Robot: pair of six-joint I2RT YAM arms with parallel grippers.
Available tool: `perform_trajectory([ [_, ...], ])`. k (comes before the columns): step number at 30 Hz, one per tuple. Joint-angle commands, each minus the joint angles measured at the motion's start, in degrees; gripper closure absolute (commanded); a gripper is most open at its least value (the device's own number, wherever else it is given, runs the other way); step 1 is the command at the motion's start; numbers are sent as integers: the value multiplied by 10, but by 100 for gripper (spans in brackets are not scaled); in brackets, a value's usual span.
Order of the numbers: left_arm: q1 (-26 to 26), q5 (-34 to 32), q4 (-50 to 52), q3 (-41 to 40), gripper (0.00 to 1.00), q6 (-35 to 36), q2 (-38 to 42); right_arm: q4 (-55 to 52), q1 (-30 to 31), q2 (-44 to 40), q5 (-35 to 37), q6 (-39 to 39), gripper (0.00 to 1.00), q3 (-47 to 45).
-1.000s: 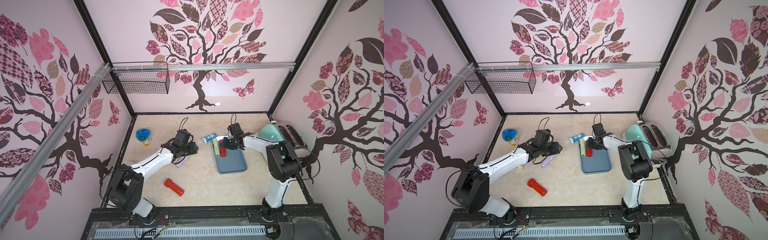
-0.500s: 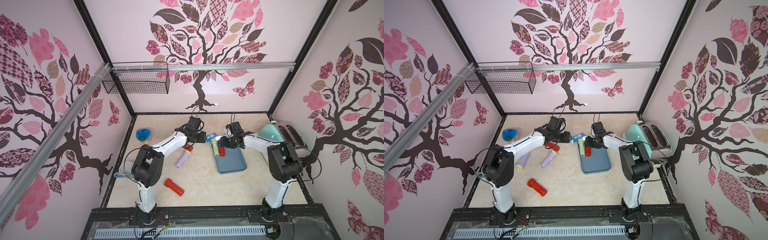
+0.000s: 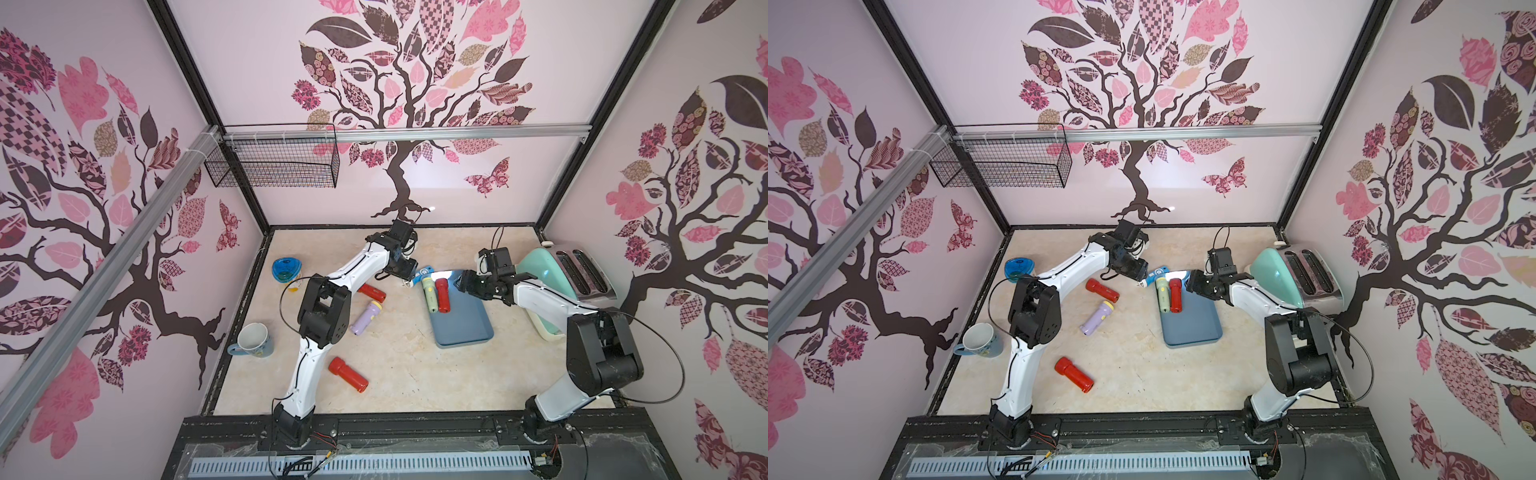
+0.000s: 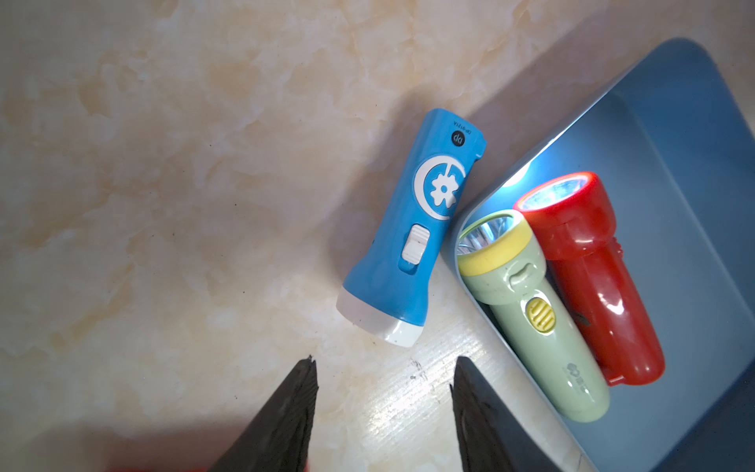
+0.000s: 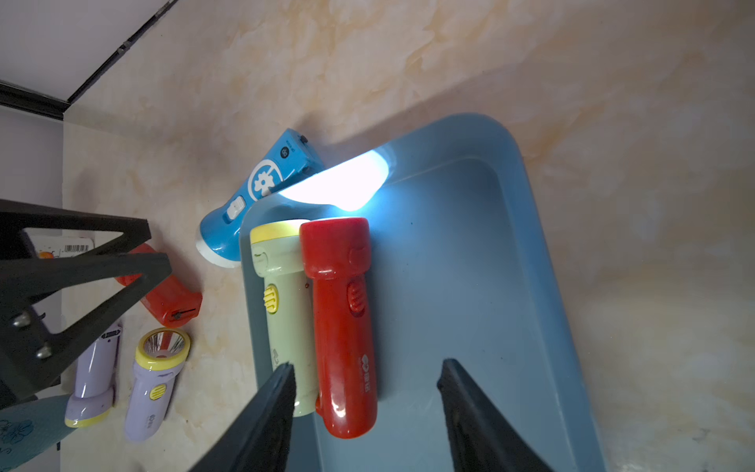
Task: Put the flashlights into the storage boxes
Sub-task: Pick up the flashlight from the center of the board.
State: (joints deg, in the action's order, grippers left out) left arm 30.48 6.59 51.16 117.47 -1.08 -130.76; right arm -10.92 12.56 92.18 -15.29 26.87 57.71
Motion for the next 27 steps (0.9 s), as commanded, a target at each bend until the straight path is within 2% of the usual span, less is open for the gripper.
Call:
perform_trajectory([
  [1, 0, -21, 48, 61, 44, 38, -32, 1, -5, -9, -11, 5, 40, 14],
  [10, 1, -16, 68, 128, 44, 45, -93, 12, -12, -27, -2, 10, 39, -6],
  [15, 6, -5, 70, 154, 40, 44, -123, 13, -13, -23, -3, 8, 40, -3],
  [18, 8, -5, 74, 167, 33, 43, -140, 14, -14, -20, -4, 7, 40, -1],
  [27, 8, 10, 91, 173, 36, 29, -170, 17, -22, -12, -12, 9, 40, 1],
])
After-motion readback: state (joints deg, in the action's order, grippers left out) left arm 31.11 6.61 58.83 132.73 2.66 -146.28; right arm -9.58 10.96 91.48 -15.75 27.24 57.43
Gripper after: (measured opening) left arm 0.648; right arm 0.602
